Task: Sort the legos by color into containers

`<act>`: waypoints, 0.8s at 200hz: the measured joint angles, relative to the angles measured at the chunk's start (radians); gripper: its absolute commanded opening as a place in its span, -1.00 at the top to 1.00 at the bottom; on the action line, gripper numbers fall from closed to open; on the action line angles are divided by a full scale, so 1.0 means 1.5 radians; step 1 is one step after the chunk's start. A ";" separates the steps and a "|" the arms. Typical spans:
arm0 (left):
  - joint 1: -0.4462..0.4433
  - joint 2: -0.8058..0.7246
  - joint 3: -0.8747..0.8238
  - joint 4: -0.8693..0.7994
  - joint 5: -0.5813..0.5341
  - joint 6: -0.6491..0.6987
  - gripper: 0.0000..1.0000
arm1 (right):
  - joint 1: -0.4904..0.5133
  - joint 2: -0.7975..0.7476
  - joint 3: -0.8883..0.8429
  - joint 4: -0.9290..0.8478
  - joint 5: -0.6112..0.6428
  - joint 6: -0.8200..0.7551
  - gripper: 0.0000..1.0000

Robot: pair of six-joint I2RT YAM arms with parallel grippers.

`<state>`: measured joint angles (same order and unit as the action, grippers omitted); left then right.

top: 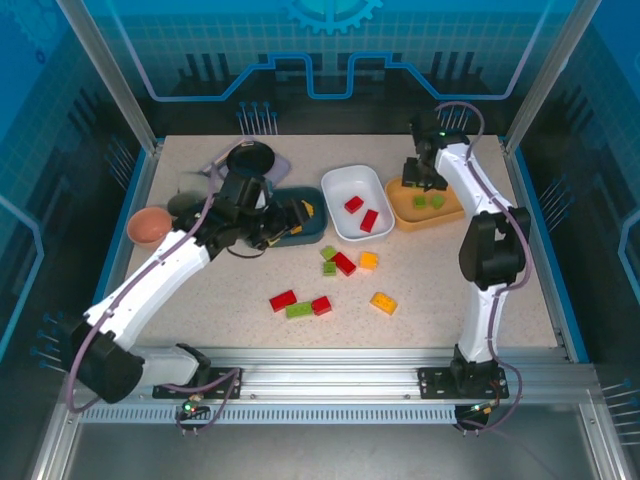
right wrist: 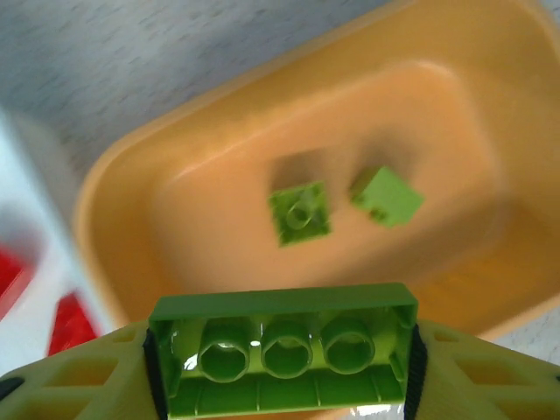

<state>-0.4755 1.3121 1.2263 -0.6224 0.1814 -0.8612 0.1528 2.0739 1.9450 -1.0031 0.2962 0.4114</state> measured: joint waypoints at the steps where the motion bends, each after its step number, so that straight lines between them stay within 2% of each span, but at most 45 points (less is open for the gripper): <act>1: -0.001 0.004 0.002 0.001 0.001 0.000 -0.60 | -0.002 0.003 0.002 0.000 0.000 0.000 -0.22; 40: -0.025 0.095 0.055 0.041 0.017 0.004 -0.60 | -0.067 0.157 0.160 -0.020 0.000 -0.005 -0.24; 75: -0.040 0.149 0.097 0.055 0.023 0.005 -0.60 | -0.091 0.234 0.221 -0.043 -0.008 -0.005 -0.29; 124: -0.054 0.187 0.134 0.046 0.025 0.007 -0.58 | -0.094 0.253 0.237 -0.066 -0.014 -0.005 -0.65; 160: -0.062 0.208 0.141 0.007 0.024 0.027 -0.55 | -0.090 0.240 0.247 -0.070 -0.018 -0.006 -0.63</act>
<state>-0.5686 1.6245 1.4372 -0.6117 0.2176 -0.8200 0.0181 2.4344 2.3150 -1.1076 0.2691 0.4030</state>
